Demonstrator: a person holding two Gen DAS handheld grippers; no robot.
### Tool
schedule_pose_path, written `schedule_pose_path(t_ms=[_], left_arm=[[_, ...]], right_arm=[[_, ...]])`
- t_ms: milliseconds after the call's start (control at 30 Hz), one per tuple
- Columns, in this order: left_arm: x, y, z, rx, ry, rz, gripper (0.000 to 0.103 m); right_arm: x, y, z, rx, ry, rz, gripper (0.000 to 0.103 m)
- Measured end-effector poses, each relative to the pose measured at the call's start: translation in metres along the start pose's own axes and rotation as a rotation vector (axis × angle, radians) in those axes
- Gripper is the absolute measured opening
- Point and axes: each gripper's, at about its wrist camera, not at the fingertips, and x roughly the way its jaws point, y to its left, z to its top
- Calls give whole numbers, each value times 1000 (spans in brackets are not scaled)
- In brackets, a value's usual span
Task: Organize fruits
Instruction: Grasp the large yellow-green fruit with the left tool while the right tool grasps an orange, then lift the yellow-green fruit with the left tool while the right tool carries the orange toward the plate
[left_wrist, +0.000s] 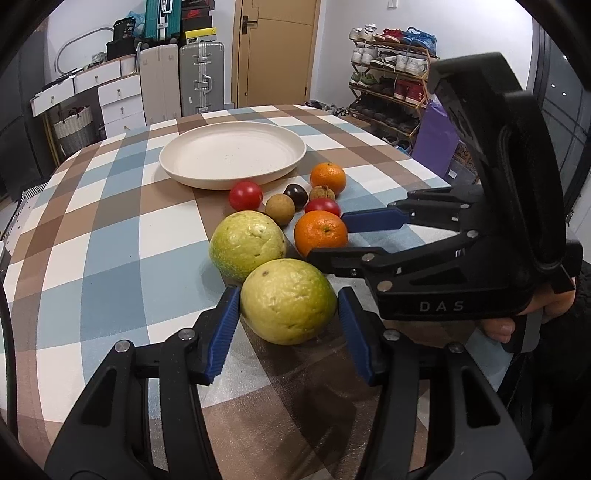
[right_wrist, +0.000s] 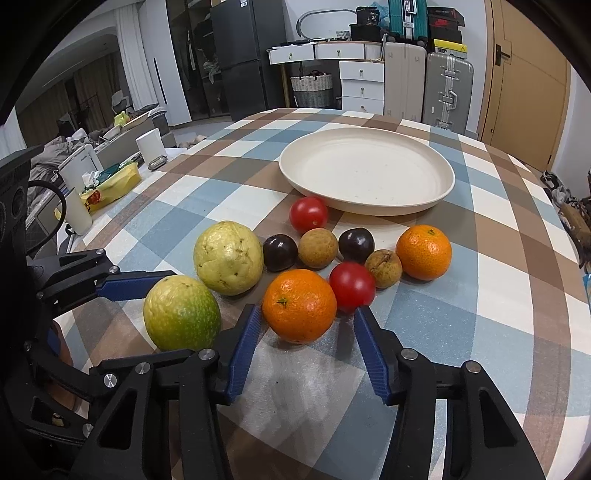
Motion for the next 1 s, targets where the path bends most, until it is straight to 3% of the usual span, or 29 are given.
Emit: schedule_pose_path(t_ms=[300, 733, 1000], left_arm=[[-10, 2, 3, -20, -33, 17, 51], [-34, 12, 11, -80, -122, 25, 51], [-42, 22, 23, -110, -178, 94, 51]], right_arm=[[3, 3, -2, 5, 4, 11, 40], [-27, -11, -3, 36, -115, 44, 39], [-35, -25, 1, 57, -166, 36, 39]])
